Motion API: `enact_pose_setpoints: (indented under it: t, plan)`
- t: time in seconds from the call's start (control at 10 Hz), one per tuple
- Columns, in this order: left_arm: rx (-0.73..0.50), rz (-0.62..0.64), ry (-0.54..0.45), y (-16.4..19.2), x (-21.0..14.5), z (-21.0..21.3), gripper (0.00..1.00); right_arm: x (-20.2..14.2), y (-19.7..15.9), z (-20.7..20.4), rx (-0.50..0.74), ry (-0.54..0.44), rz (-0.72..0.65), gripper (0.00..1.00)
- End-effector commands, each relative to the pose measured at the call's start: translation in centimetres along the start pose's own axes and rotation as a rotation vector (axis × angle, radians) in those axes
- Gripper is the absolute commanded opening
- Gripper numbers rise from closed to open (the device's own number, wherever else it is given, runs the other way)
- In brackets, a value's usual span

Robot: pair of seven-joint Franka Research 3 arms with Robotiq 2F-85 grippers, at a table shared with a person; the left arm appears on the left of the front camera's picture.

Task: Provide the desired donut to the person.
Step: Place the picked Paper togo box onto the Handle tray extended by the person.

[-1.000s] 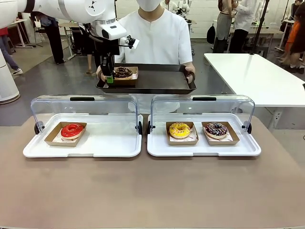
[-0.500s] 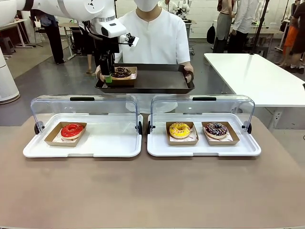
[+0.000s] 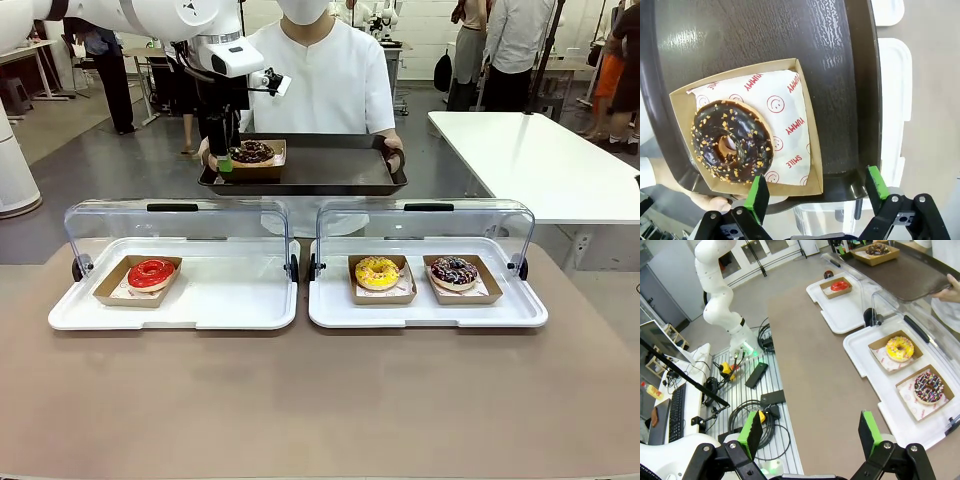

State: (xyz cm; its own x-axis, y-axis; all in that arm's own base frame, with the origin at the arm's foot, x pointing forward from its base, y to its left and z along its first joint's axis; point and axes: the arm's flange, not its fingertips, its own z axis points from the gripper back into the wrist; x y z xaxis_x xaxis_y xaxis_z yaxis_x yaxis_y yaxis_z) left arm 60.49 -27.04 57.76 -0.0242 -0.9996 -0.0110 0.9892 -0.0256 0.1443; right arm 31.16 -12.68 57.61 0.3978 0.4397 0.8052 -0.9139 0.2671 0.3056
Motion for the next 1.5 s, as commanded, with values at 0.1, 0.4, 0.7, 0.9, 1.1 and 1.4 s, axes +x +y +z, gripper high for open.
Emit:
enact_pose_setpoints:
  t: [0.1,0.4,0.7,0.9,1.1,1.4]
  plan:
    - [0.022,-0.044,-0.034,-5.2,-2.8,2.0,1.0,0.0,0.0,0.1,0.007,-0.012,0.0,1.0]
    - [0.077,-0.093,-0.099,-13.9,-8.8,0.6,1.0,0.0,0.0,0.1,0.007,-0.012,0.0,1.0]
    - [0.078,-0.077,-0.159,-19.2,-13.0,-1.7,1.0,0.0,0.0,0.1,0.007,-0.012,0.0,1.0]
    - [0.061,-0.076,-0.188,-20.3,-14.3,-1.6,1.0,0.0,0.0,0.1,0.007,-0.012,0.0,1.0]
    - [0.029,0.016,-0.145,-20.9,-13.6,-1.4,1.0,0.0,0.0,0.1,0.007,-0.012,0.0,1.0]
    - [0.051,-0.052,-0.15,-20.5,-14.7,-1.9,1.0,0.0,0.0,0.1,0.007,-0.012,0.0,1.0]
